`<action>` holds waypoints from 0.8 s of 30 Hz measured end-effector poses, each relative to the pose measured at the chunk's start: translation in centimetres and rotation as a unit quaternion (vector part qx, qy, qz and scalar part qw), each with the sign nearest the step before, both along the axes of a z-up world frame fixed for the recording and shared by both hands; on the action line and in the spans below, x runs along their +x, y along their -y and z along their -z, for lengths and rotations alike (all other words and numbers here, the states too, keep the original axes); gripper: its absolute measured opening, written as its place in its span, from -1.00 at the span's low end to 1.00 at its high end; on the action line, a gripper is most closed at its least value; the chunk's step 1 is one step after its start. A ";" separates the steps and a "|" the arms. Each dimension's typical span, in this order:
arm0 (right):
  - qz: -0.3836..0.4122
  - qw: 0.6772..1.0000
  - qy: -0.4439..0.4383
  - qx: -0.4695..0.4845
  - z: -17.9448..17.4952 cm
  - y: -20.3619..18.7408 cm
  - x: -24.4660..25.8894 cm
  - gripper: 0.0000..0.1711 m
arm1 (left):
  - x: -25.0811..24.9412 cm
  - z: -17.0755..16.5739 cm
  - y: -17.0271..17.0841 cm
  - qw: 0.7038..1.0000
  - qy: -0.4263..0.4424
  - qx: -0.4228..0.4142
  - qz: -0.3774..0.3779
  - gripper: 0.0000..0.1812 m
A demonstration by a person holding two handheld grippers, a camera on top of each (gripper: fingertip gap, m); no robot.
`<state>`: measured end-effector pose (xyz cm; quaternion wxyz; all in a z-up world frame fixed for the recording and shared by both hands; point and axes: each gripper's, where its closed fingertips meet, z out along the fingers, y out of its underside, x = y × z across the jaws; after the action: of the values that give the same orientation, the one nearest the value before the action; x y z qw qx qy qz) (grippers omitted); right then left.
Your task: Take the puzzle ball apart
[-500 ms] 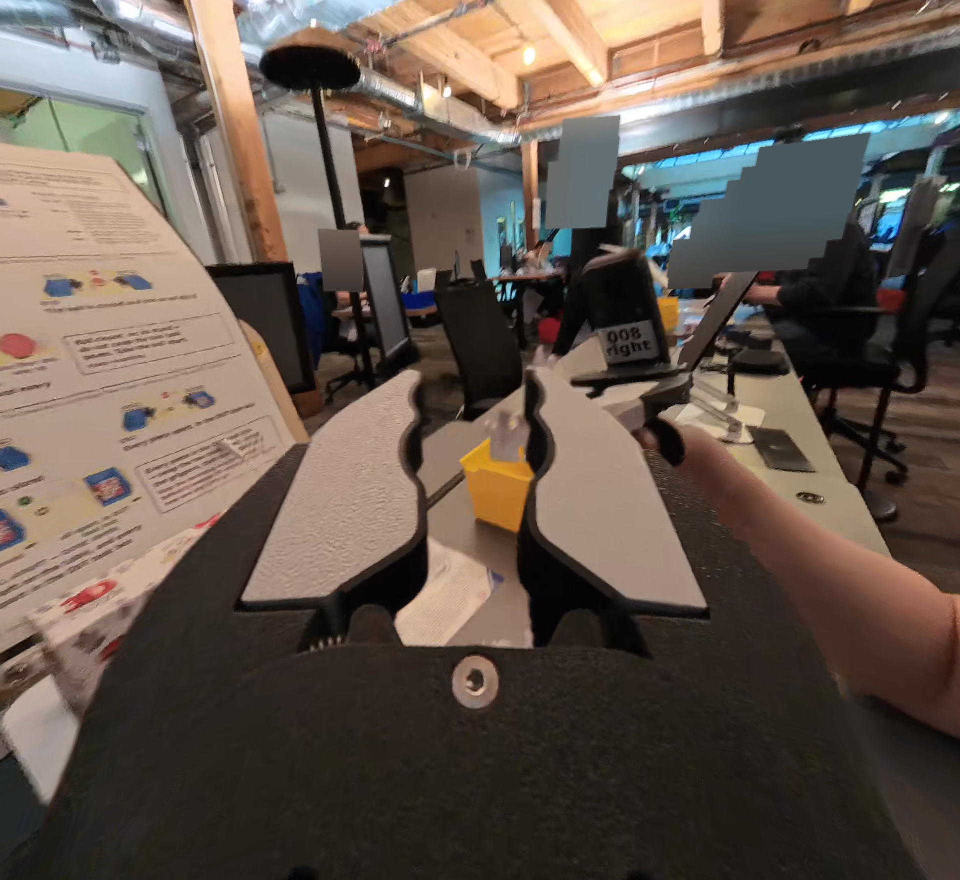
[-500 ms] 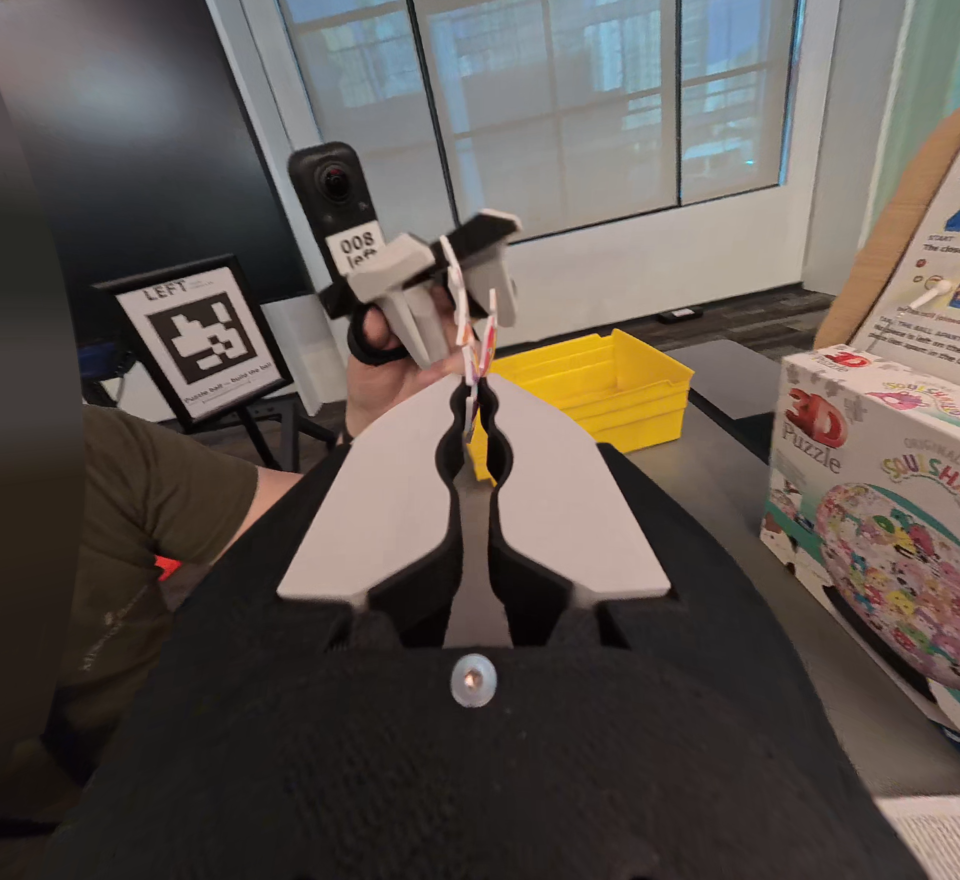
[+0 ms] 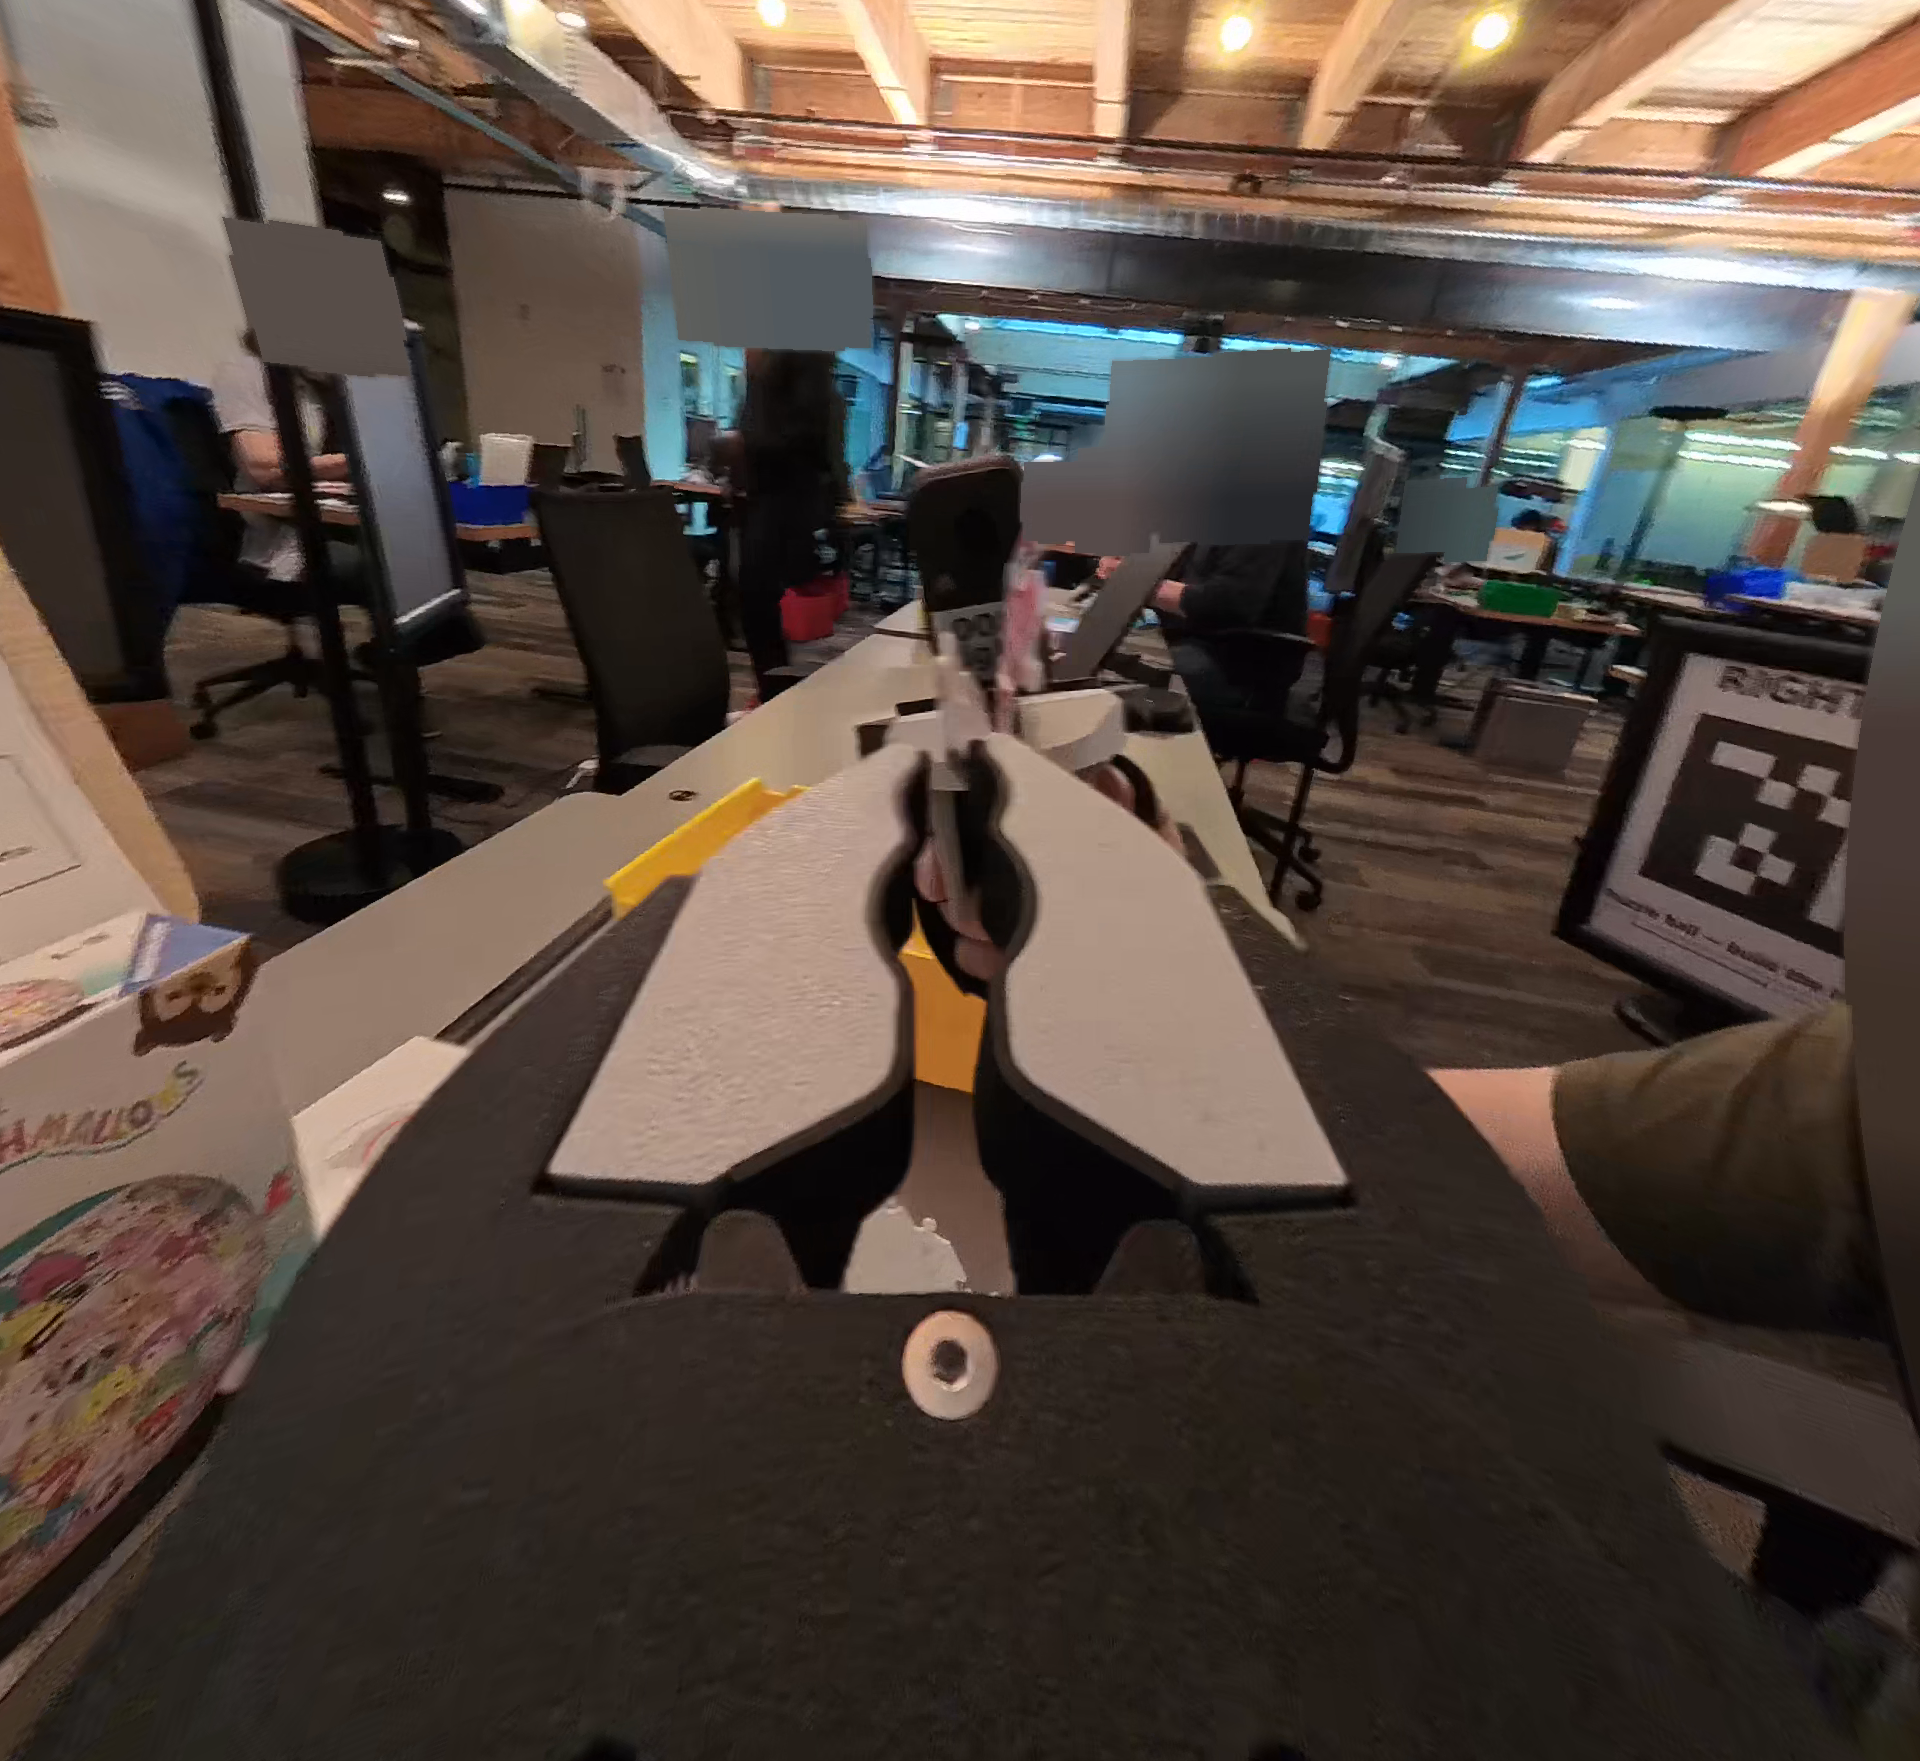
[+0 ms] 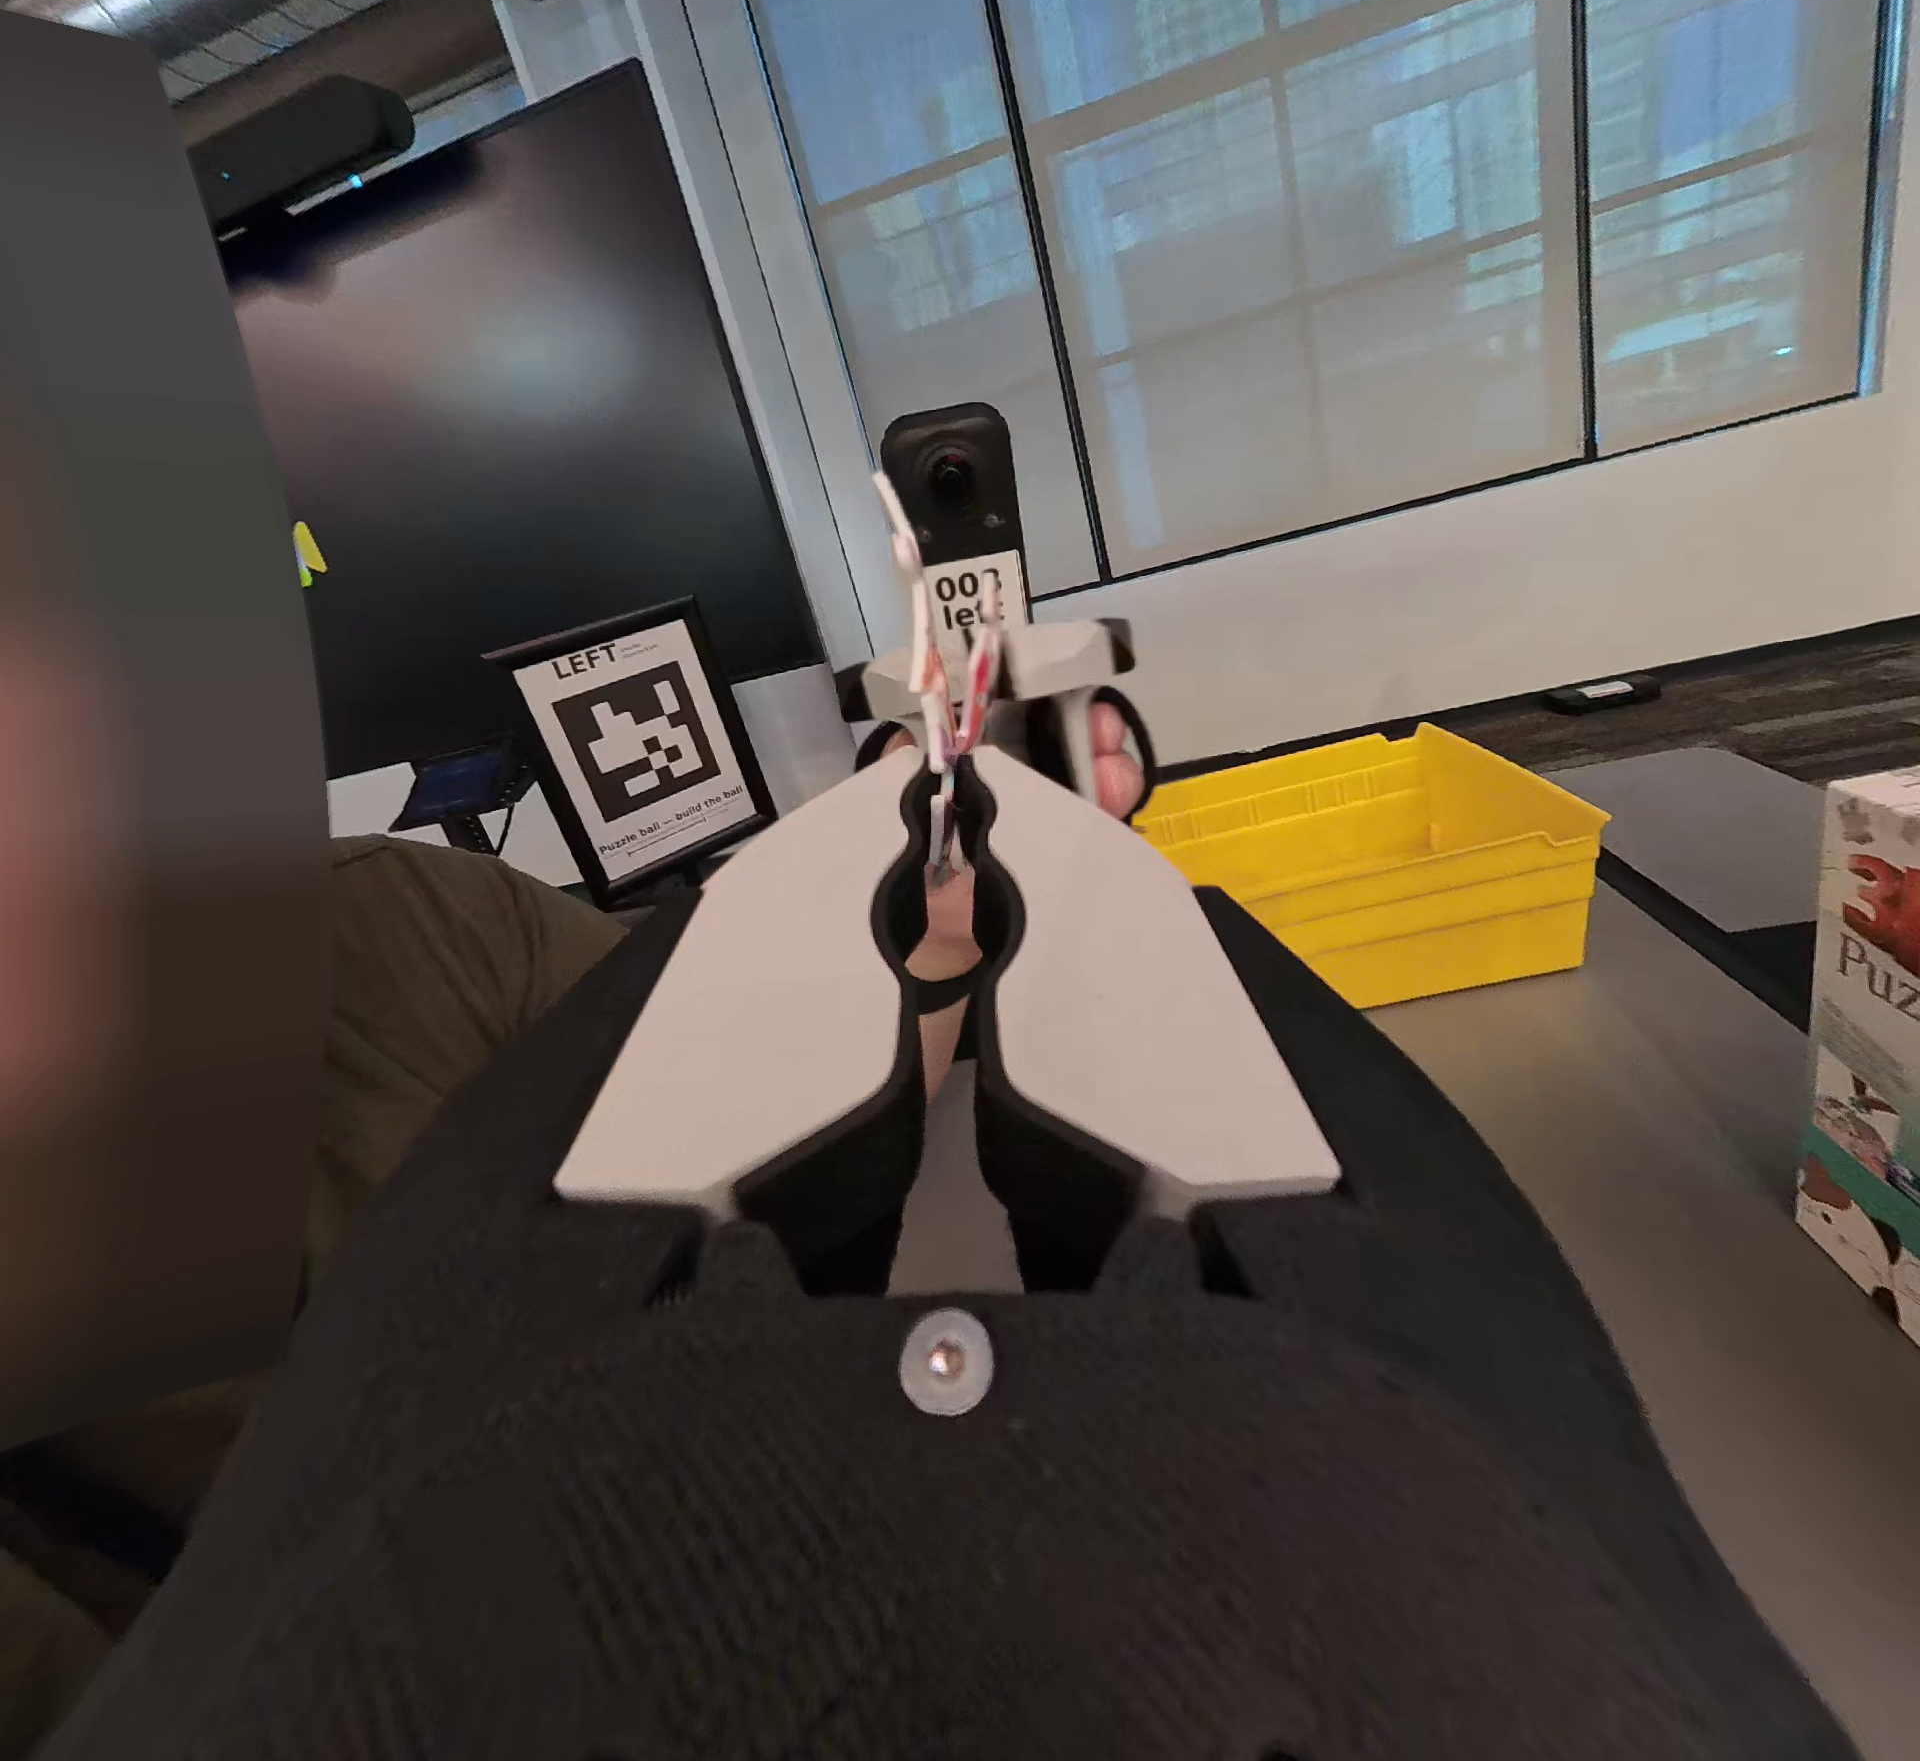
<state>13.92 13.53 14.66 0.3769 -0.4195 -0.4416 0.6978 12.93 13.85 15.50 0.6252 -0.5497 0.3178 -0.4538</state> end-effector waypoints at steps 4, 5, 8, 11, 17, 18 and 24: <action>-0.017 1.000 0.000 -0.012 0.0 0.1 0.2 -0.96 | 0.3 -0.1 0.5 1.000 0.004 0.001 0.021 -0.97; -0.018 1.000 0.005 -0.014 0.2 0.1 0.2 -0.96 | 0.3 0.0 0.5 1.000 0.002 0.002 0.021 -0.97; -0.012 1.000 0.008 -0.008 0.3 0.0 0.1 -0.96 | 0.3 0.1 0.4 1.000 0.001 -0.001 0.020 -0.98; -0.004 1.000 0.014 -0.009 0.4 -0.2 0.0 -0.95 | 0.1 0.2 0.1 1.000 0.002 -0.007 0.016 -0.98; 0.018 0.999 0.023 -0.014 0.6 -1.1 -0.1 -0.86 | -0.3 0.6 -0.8 0.999 0.005 -0.031 0.004 -0.98; 0.021 0.999 0.024 -0.017 0.6 -1.3 0.0 -0.84 | -0.4 0.7 -0.9 0.999 0.002 -0.034 0.003 -0.98; 0.057 0.998 0.028 -0.006 0.8 -2.3 0.3 -0.96 | -0.2 1.4 -1.3 0.999 -0.004 -0.052 0.008 -0.98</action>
<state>14.24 15.84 13.89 0.4011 -0.4657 -0.4235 0.6654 12.78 15.10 14.13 0.5913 -0.5804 0.3006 -0.4723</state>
